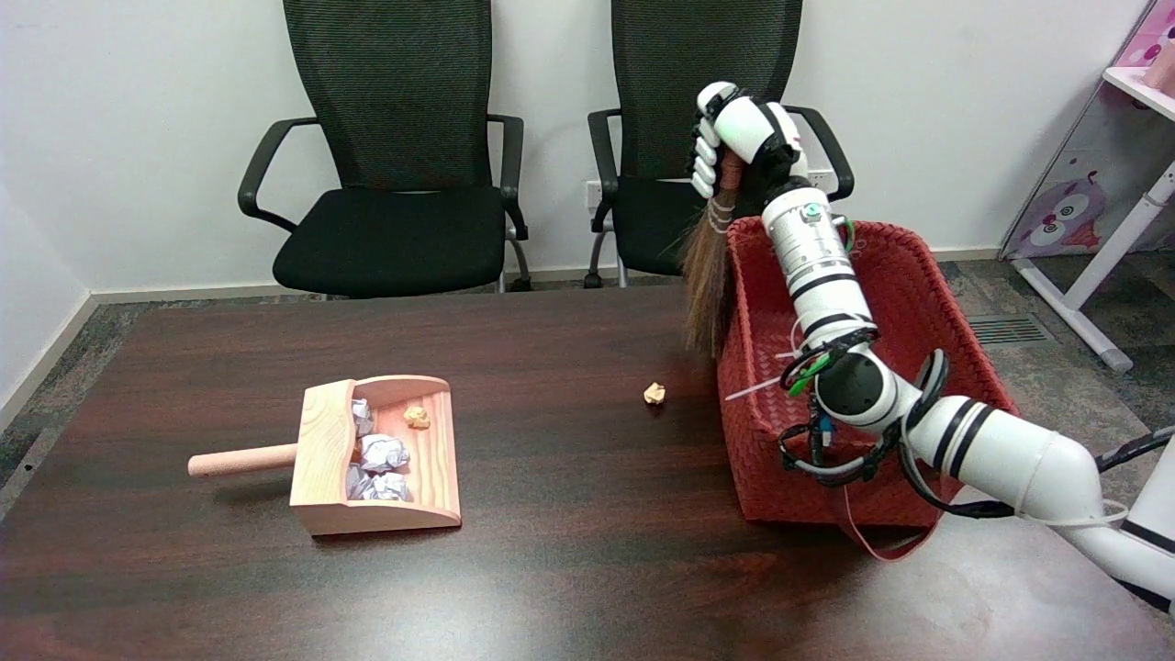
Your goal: Sweep the paper ball into the dustpan.
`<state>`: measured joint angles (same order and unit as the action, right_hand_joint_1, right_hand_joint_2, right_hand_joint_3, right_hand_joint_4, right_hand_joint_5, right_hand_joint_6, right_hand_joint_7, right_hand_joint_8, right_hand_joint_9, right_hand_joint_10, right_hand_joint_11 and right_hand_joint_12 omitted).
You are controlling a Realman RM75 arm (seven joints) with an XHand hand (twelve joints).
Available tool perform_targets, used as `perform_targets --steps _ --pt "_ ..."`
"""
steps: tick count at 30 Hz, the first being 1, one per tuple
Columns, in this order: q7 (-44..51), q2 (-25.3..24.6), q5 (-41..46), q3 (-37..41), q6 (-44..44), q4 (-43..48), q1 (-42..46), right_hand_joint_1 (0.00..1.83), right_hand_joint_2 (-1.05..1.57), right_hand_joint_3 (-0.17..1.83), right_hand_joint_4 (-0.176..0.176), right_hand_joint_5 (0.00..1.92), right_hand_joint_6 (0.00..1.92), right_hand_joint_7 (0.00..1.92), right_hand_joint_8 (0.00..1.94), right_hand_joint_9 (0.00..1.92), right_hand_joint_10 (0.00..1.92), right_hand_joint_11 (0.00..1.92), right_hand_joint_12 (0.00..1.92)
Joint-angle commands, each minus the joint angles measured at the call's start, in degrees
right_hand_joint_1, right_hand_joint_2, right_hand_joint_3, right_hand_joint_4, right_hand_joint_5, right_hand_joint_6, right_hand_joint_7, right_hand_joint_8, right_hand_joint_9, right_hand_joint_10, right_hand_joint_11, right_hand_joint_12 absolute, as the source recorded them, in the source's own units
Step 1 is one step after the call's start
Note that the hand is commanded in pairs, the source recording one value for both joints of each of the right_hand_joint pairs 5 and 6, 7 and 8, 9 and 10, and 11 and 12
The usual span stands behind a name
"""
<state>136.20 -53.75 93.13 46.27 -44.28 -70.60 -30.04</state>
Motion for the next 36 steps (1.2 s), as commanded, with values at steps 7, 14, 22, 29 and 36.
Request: perform_targets --steps 7,14,22,29,36 --pt "-6.5 2.2 -14.1 -4.1 8.6 -14.9 9.0 0.83 1.57 1.68 0.018 1.92 1.92 1.92 1.92 1.92 1.92 1.92 1.92" --pt "10.6 2.6 -10.0 0.3 14.9 -21.0 15.2 0.84 1.57 1.70 0.020 1.92 1.92 1.92 1.92 1.92 1.92 1.92 1.92" --pt "10.6 2.6 -13.6 2.8 16.5 -21.0 16.0 0.88 1.57 1.62 0.024 1.92 1.92 1.92 1.92 1.92 1.92 1.92 1.92" --pt "10.6 2.6 -17.9 7.0 20.1 -22.4 16.2 0.88 1.57 1.65 0.026 1.92 1.92 1.92 1.92 1.92 1.92 1.92 1.92" --pt "10.6 2.6 -18.0 6.3 20.2 -21.0 15.3 0.89 1.57 1.71 0.026 1.92 1.92 1.92 1.92 1.92 1.92 1.92 1.92"
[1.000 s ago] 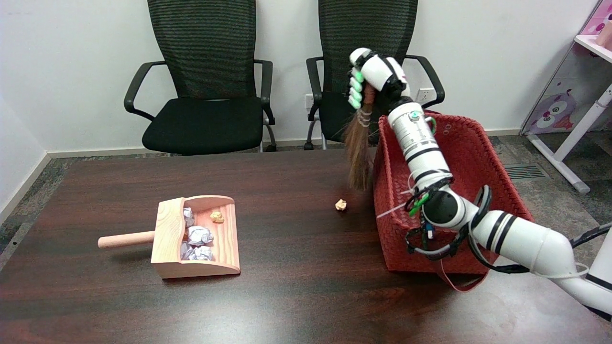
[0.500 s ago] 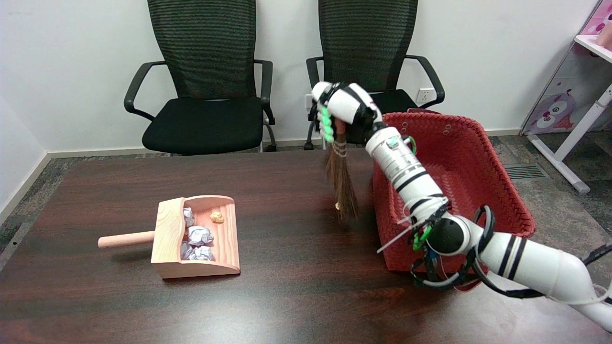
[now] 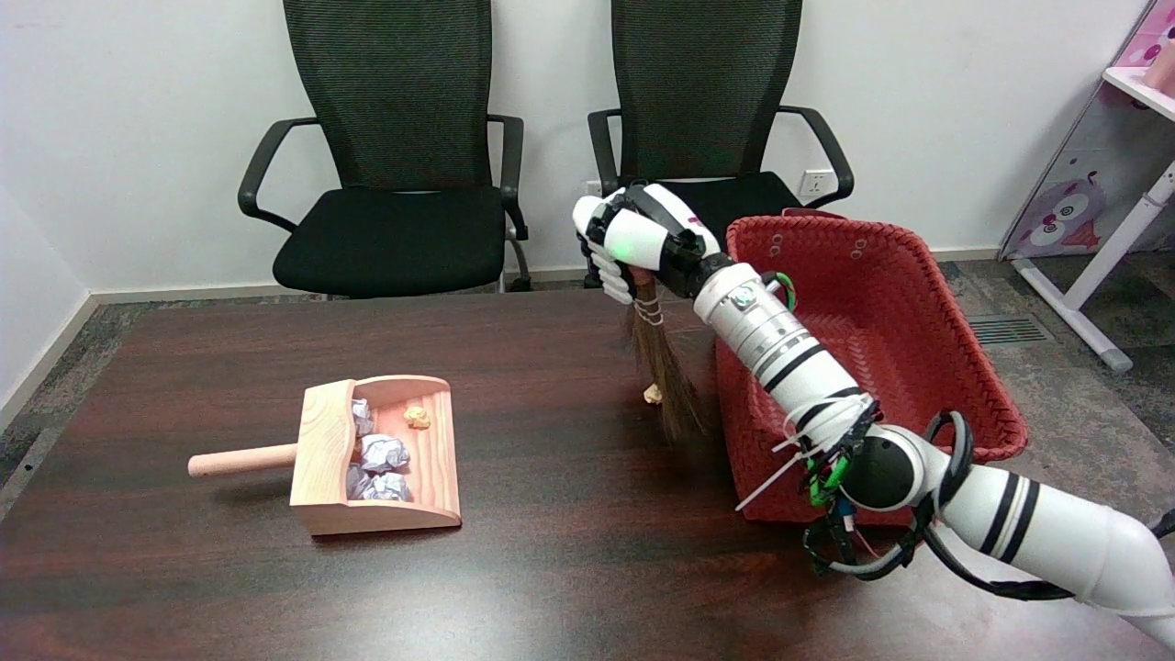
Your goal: Sweep the paper ball into the dustpan.
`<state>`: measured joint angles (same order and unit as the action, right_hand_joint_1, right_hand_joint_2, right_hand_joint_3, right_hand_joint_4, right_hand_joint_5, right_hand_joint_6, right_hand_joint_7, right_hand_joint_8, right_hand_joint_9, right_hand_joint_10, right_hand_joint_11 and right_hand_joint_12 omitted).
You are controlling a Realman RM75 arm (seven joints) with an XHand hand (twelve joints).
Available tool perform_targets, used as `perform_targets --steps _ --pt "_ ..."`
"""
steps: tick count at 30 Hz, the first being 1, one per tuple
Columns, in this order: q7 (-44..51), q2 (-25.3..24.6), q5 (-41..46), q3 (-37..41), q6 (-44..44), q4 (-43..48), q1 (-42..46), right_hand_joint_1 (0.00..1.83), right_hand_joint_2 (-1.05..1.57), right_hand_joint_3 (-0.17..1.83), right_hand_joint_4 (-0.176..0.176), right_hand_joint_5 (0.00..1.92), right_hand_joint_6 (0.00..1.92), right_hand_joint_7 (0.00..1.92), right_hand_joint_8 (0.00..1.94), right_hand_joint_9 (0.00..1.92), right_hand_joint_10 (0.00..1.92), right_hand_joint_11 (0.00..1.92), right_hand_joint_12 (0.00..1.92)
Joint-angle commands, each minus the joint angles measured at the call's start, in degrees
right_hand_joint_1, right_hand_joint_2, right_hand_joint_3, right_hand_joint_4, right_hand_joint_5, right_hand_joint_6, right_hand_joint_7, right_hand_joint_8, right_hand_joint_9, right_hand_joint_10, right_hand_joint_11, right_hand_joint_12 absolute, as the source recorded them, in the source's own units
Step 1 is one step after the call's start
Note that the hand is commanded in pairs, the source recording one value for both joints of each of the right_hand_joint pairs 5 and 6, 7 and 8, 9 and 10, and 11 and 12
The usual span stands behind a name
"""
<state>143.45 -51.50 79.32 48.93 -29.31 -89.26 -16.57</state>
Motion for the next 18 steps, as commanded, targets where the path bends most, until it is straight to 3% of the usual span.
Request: perform_targets --steps 1,18 --pt "3.3 0.2 -4.1 3.2 5.2 -1.8 1.6 0.89 1.57 1.71 0.025 1.92 1.92 1.92 1.92 1.92 1.92 1.92 1.92" --pt "3.2 -4.3 -2.8 -2.7 5.1 12.1 -5.8 0.89 1.57 1.77 0.025 1.92 1.92 1.92 1.92 1.92 1.92 1.92 1.92"
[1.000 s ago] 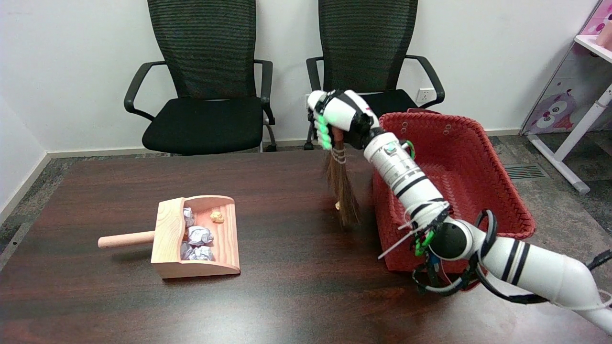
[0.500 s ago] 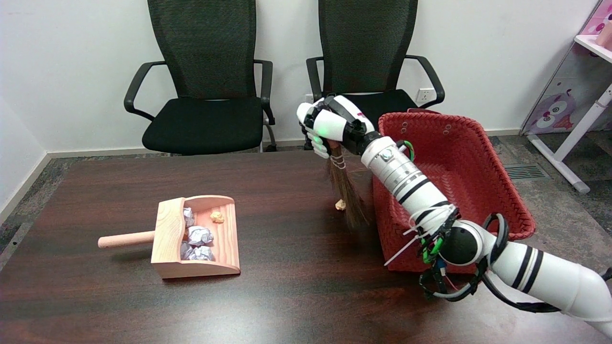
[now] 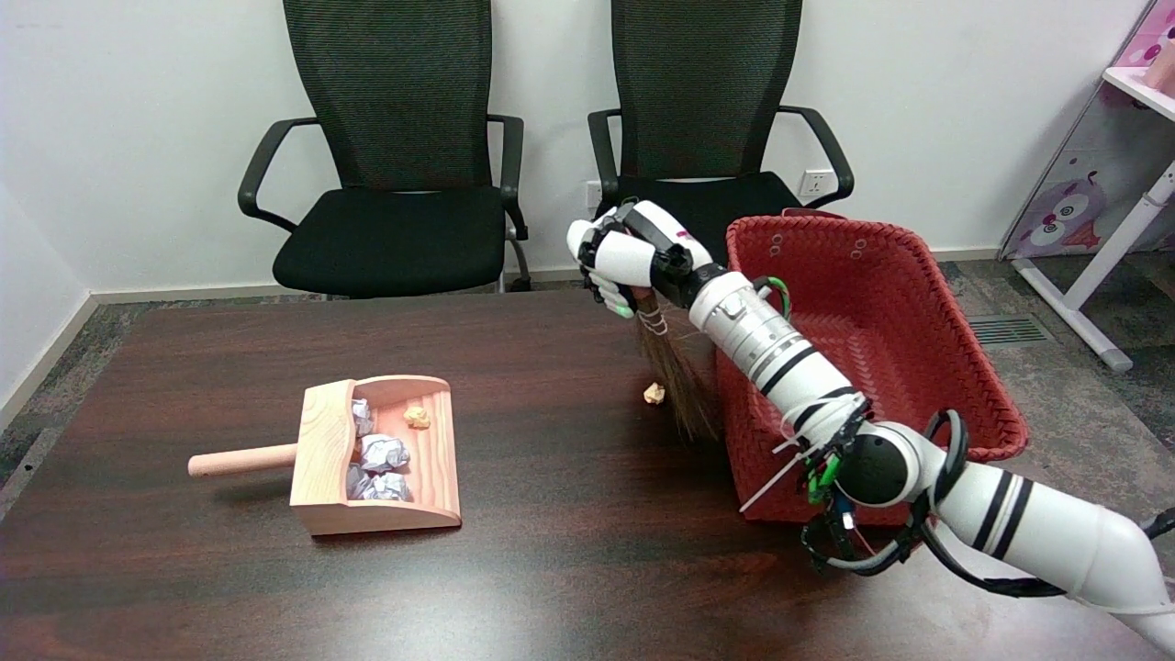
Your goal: Sweep the paper ball into the dustpan.
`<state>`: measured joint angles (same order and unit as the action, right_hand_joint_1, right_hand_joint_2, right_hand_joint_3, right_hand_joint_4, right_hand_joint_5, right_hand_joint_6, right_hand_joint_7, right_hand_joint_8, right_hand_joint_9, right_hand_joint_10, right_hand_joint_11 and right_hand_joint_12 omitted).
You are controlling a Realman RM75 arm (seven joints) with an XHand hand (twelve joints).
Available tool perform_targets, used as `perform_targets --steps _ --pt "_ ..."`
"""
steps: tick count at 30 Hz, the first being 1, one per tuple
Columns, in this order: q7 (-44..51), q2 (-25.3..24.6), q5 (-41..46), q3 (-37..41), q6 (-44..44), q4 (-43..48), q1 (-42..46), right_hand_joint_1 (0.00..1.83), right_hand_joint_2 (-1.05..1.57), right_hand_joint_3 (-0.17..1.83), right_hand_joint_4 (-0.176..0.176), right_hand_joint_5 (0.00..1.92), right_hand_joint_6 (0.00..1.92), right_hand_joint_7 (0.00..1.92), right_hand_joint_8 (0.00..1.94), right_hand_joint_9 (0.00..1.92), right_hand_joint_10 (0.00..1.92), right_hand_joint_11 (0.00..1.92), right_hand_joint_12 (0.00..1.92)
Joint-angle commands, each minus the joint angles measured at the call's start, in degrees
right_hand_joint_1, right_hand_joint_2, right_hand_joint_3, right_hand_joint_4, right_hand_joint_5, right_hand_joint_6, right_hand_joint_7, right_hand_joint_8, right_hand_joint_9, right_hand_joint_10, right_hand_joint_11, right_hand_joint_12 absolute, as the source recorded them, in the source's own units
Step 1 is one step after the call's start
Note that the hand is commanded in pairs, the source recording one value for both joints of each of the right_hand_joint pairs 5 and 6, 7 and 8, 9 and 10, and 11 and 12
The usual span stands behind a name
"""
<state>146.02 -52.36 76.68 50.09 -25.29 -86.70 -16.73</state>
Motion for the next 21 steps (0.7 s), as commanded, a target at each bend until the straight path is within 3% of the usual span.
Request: perform_targets --steps 1,13,21 --pt "0.7 -3.9 -0.1 -3.9 1.0 10.1 -5.9 0.89 1.57 1.77 0.024 1.92 1.92 1.92 1.92 1.92 1.92 1.92 1.92" --pt "-0.2 -10.3 -0.1 -5.4 -2.3 13.9 -7.6 0.81 1.56 1.83 0.016 1.92 1.92 1.92 1.92 1.92 1.92 1.92 1.92" --pt "-8.8 -15.0 2.1 -7.1 -5.8 17.9 -6.1 0.84 1.37 1.83 0.010 1.92 1.92 1.92 1.92 1.92 1.92 1.92 1.92"
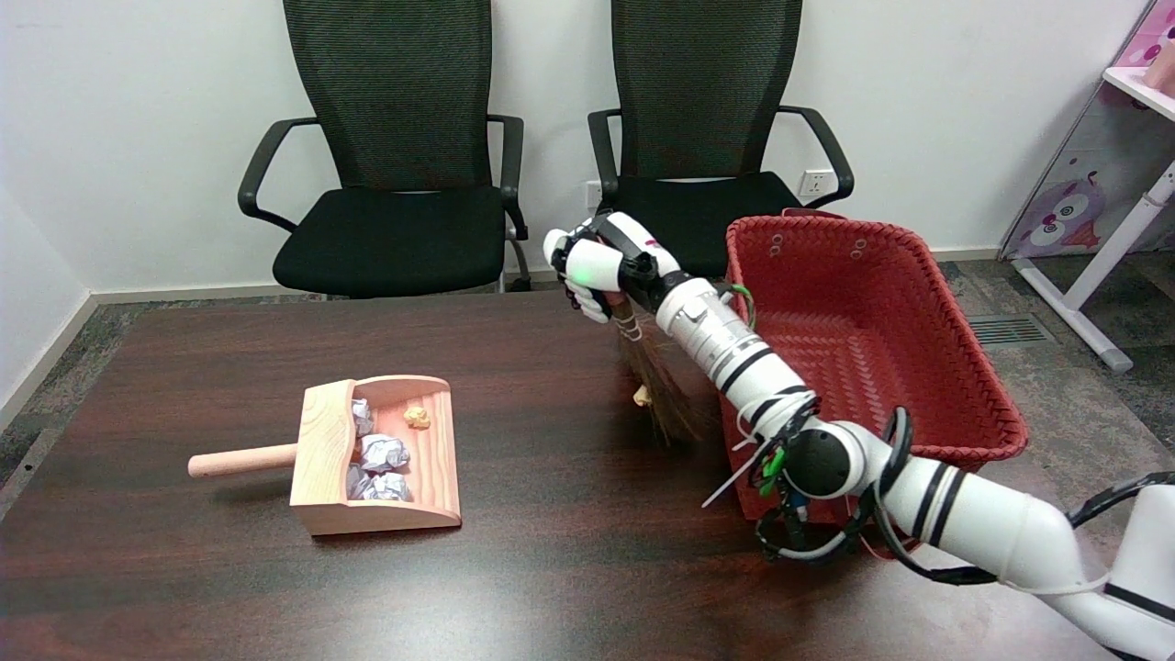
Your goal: Sweep the paper ball into the dustpan.
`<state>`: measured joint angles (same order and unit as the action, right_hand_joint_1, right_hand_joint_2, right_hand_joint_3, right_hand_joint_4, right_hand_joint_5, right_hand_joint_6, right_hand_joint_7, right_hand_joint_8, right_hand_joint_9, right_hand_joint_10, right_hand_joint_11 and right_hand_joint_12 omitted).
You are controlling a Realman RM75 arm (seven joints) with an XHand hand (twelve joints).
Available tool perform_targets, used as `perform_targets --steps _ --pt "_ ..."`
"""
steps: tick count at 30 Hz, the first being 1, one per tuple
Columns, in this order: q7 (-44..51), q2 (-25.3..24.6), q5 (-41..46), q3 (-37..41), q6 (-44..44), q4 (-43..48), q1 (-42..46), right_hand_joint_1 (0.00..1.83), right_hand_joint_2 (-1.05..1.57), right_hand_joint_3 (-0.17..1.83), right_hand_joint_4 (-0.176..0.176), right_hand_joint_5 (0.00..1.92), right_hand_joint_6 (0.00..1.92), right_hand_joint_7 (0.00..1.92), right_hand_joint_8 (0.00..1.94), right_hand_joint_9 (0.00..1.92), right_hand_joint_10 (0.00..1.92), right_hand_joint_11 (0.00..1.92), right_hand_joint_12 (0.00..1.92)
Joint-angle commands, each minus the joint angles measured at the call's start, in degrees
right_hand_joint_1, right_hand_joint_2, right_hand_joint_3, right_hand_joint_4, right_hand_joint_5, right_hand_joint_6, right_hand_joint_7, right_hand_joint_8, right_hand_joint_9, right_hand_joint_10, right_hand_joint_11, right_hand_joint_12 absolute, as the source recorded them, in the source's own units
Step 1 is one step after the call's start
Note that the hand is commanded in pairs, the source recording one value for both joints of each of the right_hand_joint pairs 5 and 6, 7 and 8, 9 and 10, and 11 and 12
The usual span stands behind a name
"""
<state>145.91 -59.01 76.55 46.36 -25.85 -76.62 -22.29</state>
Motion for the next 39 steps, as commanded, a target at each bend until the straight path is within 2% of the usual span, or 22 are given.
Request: perform_targets --steps 1,7,15,17,27,35,39 --pt "-9.7 -8.8 2.4 -3.5 -5.6 8.1 -0.6 0.84 1.35 1.83 0.009 1.92 1.92 1.92 1.92 1.92 1.92 1.92 1.92" --pt "-19.1 -12.1 2.5 -4.9 -7.0 9.4 -1.4 0.82 1.17 1.83 0.004 1.92 1.92 1.92 1.92 1.92 1.92 1.92 1.92" --pt "-38.8 -15.5 2.4 -7.0 -8.2 9.9 -2.2 0.78 1.02 1.83 0.003 1.92 1.92 1.92 1.92 1.92 1.92 1.91 1.91" --pt "-43.7 -16.3 2.2 -7.5 -8.9 10.0 -2.2 0.77 1.00 1.83 0.003 1.92 1.92 1.92 1.92 1.92 1.92 1.85 1.85" --pt "-52.6 -16.8 1.6 -11.0 -10.7 8.2 -3.5 0.74 0.99 1.53 0.002 1.92 1.92 1.92 1.92 1.92 1.92 1.70 1.70" --pt "-64.8 -18.0 1.0 -13.2 -14.4 7.5 -2.0 0.71 0.90 1.45 0.002 1.92 1.92 1.92 1.92 1.92 1.92 1.63 1.63" --pt "-65.9 -17.7 -1.8 -13.5 -15.1 6.1 -1.0 0.71 0.89 1.33 0.003 1.92 1.92 1.92 1.92 1.92 1.92 1.57 1.57"
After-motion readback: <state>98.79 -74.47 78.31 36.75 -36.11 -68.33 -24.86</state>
